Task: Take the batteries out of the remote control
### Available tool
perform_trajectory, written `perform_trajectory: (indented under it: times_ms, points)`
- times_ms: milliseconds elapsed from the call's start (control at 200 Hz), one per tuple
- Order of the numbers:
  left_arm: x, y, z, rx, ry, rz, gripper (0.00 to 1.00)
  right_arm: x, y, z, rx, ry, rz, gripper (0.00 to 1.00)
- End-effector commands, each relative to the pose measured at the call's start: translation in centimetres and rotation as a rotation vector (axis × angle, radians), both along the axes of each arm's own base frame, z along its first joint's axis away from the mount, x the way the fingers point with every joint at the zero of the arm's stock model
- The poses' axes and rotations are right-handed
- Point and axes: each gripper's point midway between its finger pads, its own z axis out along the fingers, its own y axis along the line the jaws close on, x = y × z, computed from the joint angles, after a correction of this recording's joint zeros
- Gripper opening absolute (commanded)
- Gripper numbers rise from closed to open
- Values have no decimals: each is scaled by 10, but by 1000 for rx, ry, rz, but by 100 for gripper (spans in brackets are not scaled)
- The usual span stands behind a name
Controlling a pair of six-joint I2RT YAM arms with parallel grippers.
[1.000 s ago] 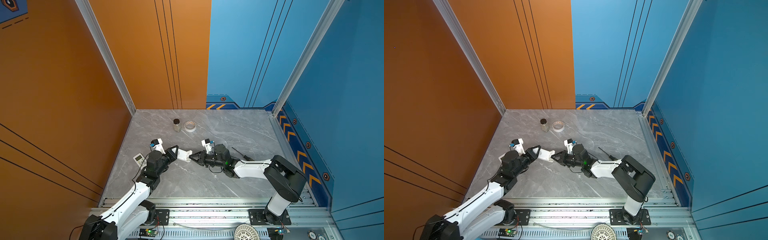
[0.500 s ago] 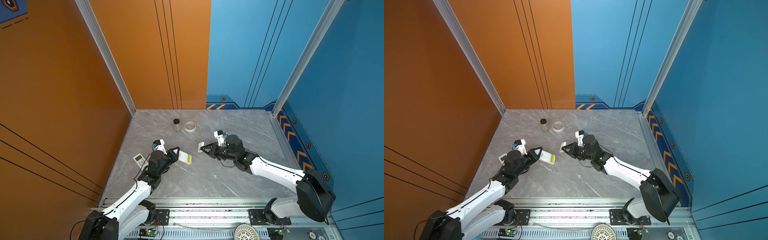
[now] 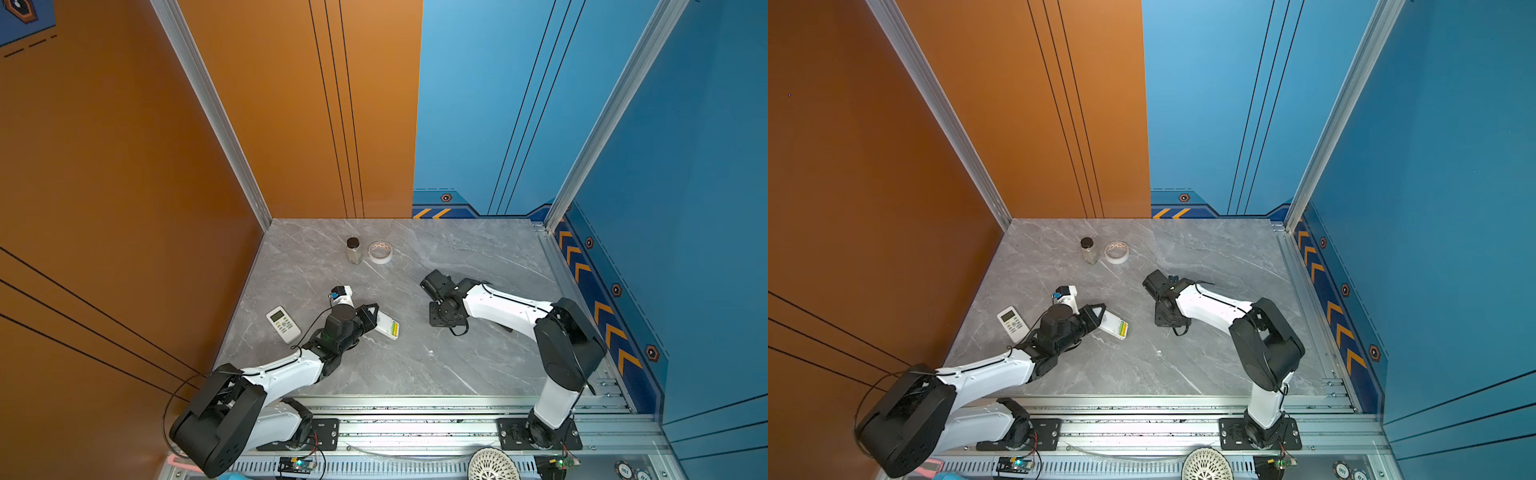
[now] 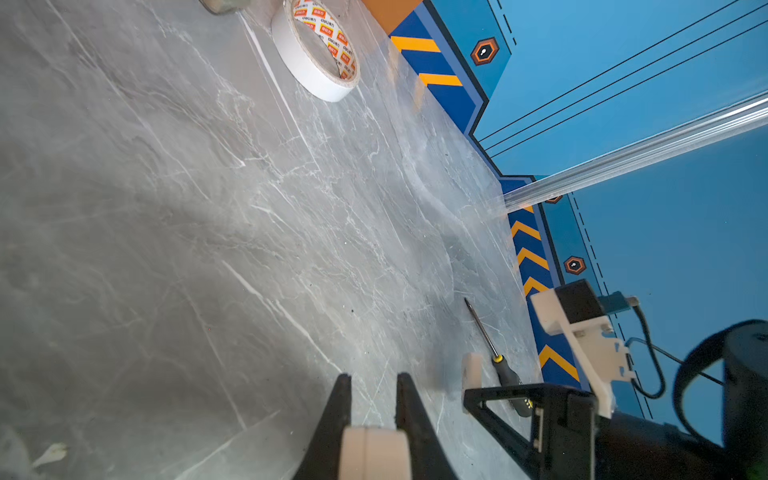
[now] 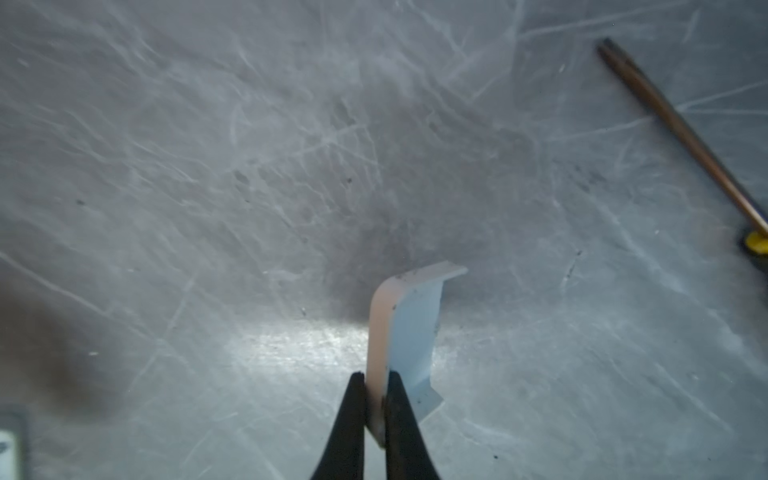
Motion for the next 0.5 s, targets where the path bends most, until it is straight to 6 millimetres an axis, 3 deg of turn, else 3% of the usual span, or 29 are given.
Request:
perform_trajectory:
  times_ms: [0,100,170,225,290,390,495]
  points:
    - [15,1,25,-66,-86,61,0,13,-7,14,30,-40,-14,34]
    - [13,2,15,-79,-68,74,0,16,-10,23,101,-39,-16,59]
    - [11,1,10,-71,-58,83,0,18,-16,35,167,-30,-23,67]
    - [10,2,5,-69,-47,97,2,18,-31,44,165,-37,-44,73]
    - [8,2,-3,-73,-23,108,5,19,-69,53,106,-62,-121,81]
    - [4,0,-13,-70,7,129,17,11,-133,46,49,-46,-275,85]
    - [0,-9,-27,-66,55,135,35,6,-185,43,-71,-34,-292,90]
